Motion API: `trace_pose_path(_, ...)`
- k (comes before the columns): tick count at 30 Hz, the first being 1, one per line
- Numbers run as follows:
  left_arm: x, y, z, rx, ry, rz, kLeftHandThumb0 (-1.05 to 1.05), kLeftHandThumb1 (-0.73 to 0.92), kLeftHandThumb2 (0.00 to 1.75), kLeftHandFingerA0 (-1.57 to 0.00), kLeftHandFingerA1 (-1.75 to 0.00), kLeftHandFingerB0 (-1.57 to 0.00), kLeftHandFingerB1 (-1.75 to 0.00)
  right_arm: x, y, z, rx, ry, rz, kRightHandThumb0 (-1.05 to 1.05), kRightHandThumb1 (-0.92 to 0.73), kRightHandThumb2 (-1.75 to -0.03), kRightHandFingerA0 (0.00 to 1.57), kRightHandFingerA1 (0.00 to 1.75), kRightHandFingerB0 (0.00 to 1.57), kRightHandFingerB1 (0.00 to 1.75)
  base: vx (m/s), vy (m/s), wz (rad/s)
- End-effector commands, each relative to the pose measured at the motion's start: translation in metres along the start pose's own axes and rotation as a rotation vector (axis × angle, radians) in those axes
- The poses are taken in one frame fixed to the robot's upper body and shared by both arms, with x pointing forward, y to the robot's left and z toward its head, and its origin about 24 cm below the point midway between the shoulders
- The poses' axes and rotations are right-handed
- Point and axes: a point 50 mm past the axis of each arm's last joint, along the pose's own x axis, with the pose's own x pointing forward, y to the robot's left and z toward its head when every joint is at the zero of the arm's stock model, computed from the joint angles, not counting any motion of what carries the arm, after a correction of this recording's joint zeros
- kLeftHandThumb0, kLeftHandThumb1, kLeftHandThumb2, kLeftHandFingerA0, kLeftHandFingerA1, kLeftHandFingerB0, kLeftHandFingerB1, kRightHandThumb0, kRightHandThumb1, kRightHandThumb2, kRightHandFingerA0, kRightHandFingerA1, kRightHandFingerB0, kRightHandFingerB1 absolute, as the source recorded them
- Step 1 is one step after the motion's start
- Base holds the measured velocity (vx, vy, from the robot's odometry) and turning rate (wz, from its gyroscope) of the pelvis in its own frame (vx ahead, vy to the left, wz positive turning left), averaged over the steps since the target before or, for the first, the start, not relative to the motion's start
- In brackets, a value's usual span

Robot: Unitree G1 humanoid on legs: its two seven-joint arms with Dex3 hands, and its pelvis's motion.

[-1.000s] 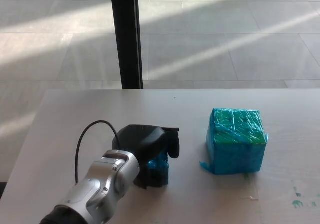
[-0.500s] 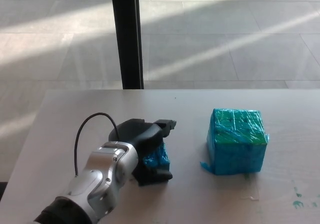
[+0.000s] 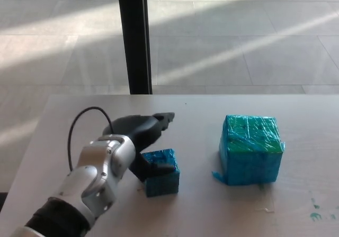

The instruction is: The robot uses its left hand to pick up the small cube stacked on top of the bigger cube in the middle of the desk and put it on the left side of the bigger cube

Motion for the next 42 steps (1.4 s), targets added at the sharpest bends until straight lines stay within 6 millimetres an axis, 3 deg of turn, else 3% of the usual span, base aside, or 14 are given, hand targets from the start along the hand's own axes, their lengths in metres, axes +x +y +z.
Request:
trace_pose_path(1,-0.011,0.034,-0.032,-0.059,0.080,0.097,-0.99,0.55,1.06,0.00,-0.27,0.00,-0.07,-0.001,-0.005,0.004,0.005,-0.022,-0.009,-0.43,-0.68,-0.61,0.55,0.61,0.44,0.36,0.00,0.000,0.00)
trace_pose_path(8,-0.053,0.068,-0.098,-0.143,0.212,0.231,-1.03,0.60,1.06,-0.02,-0.40,0.00,0.00,-0.003,-0.007,0.003,-0.002,-0.019,-0.016,-0.46,-0.68,-0.61,0.55,0.62,0.44,0.36,0.00,0.000,0.00)
trace_pose_path(9,-0.060,0.069,-0.109,-0.157,0.235,0.247,-1.01,0.59,1.07,-0.02,-0.36,0.00,0.00,-0.003,-0.008,0.003,0.000,-0.021,-0.014,-0.49,-0.54,-0.91,0.51,0.67,0.37,0.52,0.00,0.000,0.00)
trace_pose_path(18,-0.127,0.049,-0.212,-0.358,0.555,0.316,-0.95,0.56,1.01,-0.05,-0.38,-0.05,-0.11,-0.004,-0.009,0.001,0.011,-0.012,-0.018,-0.49,-0.54,-0.91,0.51,0.68,0.37,0.52,0.00,0.000,0.01)
trace_pose_path(27,-0.201,-0.016,-0.276,-0.459,0.798,0.260,-0.90,0.56,1.02,-0.02,-0.53,-0.01,-0.13,-0.003,-0.009,0.004,-0.005,-0.013,-0.019,-0.48,-0.56,-0.91,0.50,0.66,0.37,0.52,0.00,0.000,0.00)
trace_pose_path(28,-0.220,-0.044,-0.286,-0.522,0.881,0.232,-0.89,0.54,1.02,-0.02,-0.50,-0.01,-0.16,-0.003,-0.010,0.004,-0.010,-0.013,-0.023,-0.45,-0.71,-0.62,0.56,0.60,0.44,0.35,0.00,0.000,0.00)
trace_pose_path(30,-0.230,-0.063,-0.288,-0.536,0.921,0.209,-0.93,0.56,0.97,-0.10,-0.53,-0.04,-0.17,-0.003,-0.010,0.004,-0.001,-0.012,-0.027,-0.44,-0.70,-0.61,0.57,0.63,0.46,0.36,0.00,0.000,0.00)
trace_pose_path(31,-0.235,-0.075,-0.290,-0.527,0.941,0.171,-0.98,0.74,0.66,-0.25,-0.50,0.00,-0.24,-0.003,-0.010,0.005,0.006,-0.008,-0.024,-0.43,-0.71,-0.62,0.55,0.63,0.46,0.36,0.00,0.000,0.00)
trace_pose_path(33,-0.240,-0.098,-0.289,-0.577,0.962,0.123,-0.89,0.55,0.98,-0.31,-0.59,-0.04,-0.17,-0.003,-0.010,0.005,-0.012,-0.016,-0.022,-0.48,-0.56,-0.93,0.51,0.68,0.37,0.52,0.00,0.000,0.03)
trace_pose_path(36,-0.248,-0.136,-0.284,-0.679,1.019,0.046,-0.97,0.57,1.01,-0.50,-0.69,0.00,-0.14,-0.002,-0.008,0.006,-0.004,-0.019,-0.015,-0.47,-0.55,-0.93,0.52,0.69,0.38,0.53,0.00,0.000,0.00)
trace_pose_path(37,-0.248,-0.148,-0.280,-0.679,1.029,0.002,-0.98,0.76,0.63,-0.54,-0.63,0.00,-0.20,-0.001,-0.008,0.006,0.001,-0.017,-0.018,-0.44,-0.69,-0.61,0.56,0.63,0.47,0.36,0.00,0.000,0.00)
trace_pose_path(39,-0.249,-0.169,-0.273,-0.692,1.023,-0.105,-0.97,0.60,0.80,-0.30,-0.57,0.00,-0.13,-0.001,-0.009,0.006,0.005,-0.008,-0.017,-0.45,-0.70,-0.62,0.55,0.64,0.46,0.36,0.00,0.000,0.00)
trace_pose_path(41,-0.249,-0.175,-0.271,-0.684,1.026,-0.165,-0.96,0.74,0.62,-0.11,-0.46,0.00,-0.17,-0.001,-0.009,0.007,-0.002,-0.012,-0.013,-0.48,-0.56,-0.93,0.51,0.69,0.36,0.52,0.00,0.000,0.00)
trace_pose_path(42,-0.262,-0.185,-0.271,-0.707,1.064,-0.193,-0.95,0.55,0.99,-0.25,-0.76,-0.01,-0.08,-0.005,-0.004,-0.005,-0.010,0.010,-0.010,-0.46,-0.70,-0.61,0.56,0.64,0.45,0.36,0.00,0.000,0.00)
